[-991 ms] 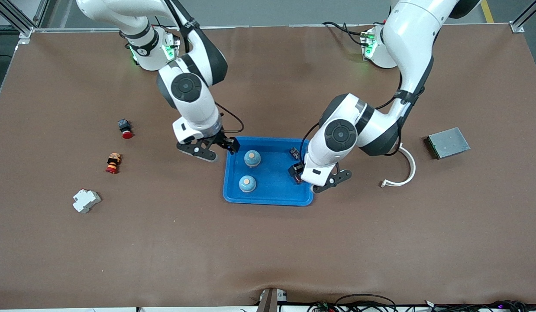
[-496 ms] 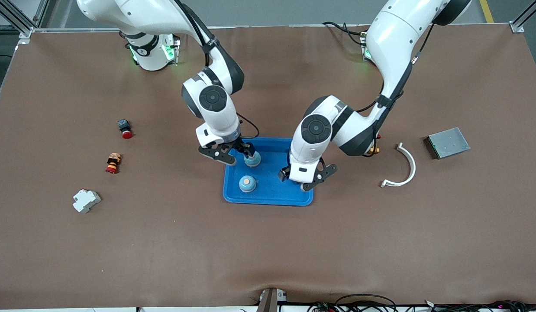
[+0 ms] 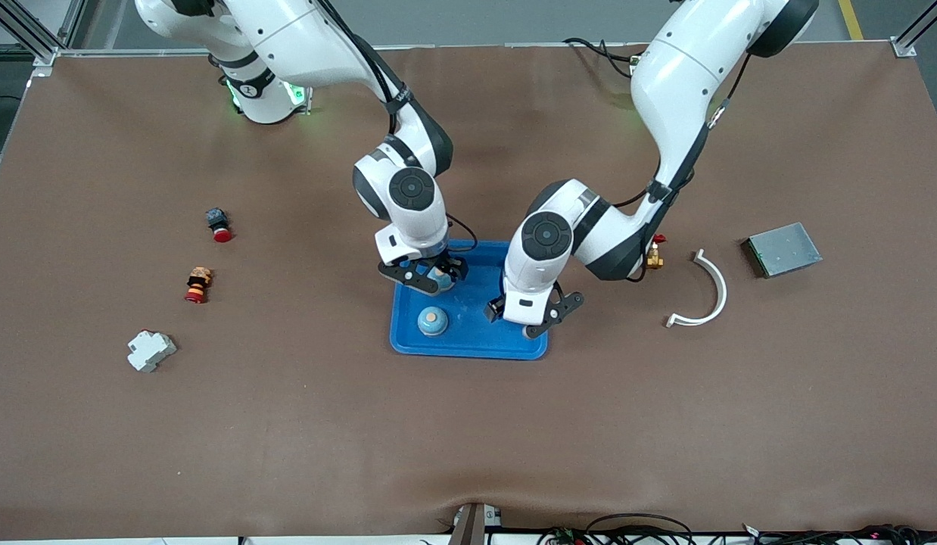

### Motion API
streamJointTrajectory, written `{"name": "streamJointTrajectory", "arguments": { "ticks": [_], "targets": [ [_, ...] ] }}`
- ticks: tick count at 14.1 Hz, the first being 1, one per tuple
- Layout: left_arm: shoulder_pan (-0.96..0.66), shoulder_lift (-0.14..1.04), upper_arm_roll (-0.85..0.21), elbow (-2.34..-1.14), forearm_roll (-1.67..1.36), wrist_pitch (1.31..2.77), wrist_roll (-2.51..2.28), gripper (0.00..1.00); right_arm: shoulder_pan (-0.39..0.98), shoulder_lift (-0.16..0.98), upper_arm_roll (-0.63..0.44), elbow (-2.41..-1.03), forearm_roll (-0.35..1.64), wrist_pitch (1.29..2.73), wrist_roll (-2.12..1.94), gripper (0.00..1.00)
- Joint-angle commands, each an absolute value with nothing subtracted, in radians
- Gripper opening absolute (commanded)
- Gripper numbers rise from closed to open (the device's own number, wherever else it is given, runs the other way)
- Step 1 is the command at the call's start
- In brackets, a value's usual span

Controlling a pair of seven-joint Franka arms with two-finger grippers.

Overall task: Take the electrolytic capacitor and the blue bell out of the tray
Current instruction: 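Grasp the brown capacitor with the left gripper while the right gripper grasps the bell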

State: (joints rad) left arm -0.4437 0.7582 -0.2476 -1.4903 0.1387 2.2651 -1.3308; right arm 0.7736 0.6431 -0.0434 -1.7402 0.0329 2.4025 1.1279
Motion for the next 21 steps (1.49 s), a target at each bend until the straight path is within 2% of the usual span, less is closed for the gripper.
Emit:
{"name": "streamJointTrajectory", "arguments": {
  "ticks": [1, 12, 13, 14, 15, 16, 21],
  "targets": [
    [-0.46, 0.79, -0.232, -1.466, 0.178, 2.293, -1.356, 1.0, 0.787, 0.68, -0.055, -1.698, 0.025, 2.396, 1.149, 1.0],
    [-0.483, 0.819, -0.23, -1.473, 0.193, 2.325, -1.405, 1.0, 0.79, 0.716, -0.055, -1.692, 0.026, 2.445, 1.149, 1.0],
    [-0.485, 0.822, -0.23, -1.474, 0.193, 2.327, -1.41, 1.0, 0.792, 0.718, -0.054, -1.692, 0.025, 2.445, 1.147, 0.88],
    [-0.485, 0.824, -0.23, -1.476, 0.193, 2.327, -1.41, 1.0, 0.79, 0.718, -0.054, -1.689, 0.035, 2.444, 1.15, 0.56],
    [-0.485, 0.824, -0.23, -1.476, 0.193, 2.327, -1.41, 1.0, 0.784, 0.718, -0.054, -1.681, 0.04, 2.445, 1.149, 0.06],
    [-0.485, 0.824, -0.23, -1.476, 0.193, 2.327, -1.41, 1.0, 0.788, 0.718, -0.054, -1.68, 0.041, 2.442, 1.158, 0.0],
    [-0.483, 0.838, -0.229, -1.476, 0.193, 2.329, -1.41, 1.0, 0.785, 0.7, -0.054, -1.648, 0.04, 2.402, 1.174, 0.0]
  ]
}}
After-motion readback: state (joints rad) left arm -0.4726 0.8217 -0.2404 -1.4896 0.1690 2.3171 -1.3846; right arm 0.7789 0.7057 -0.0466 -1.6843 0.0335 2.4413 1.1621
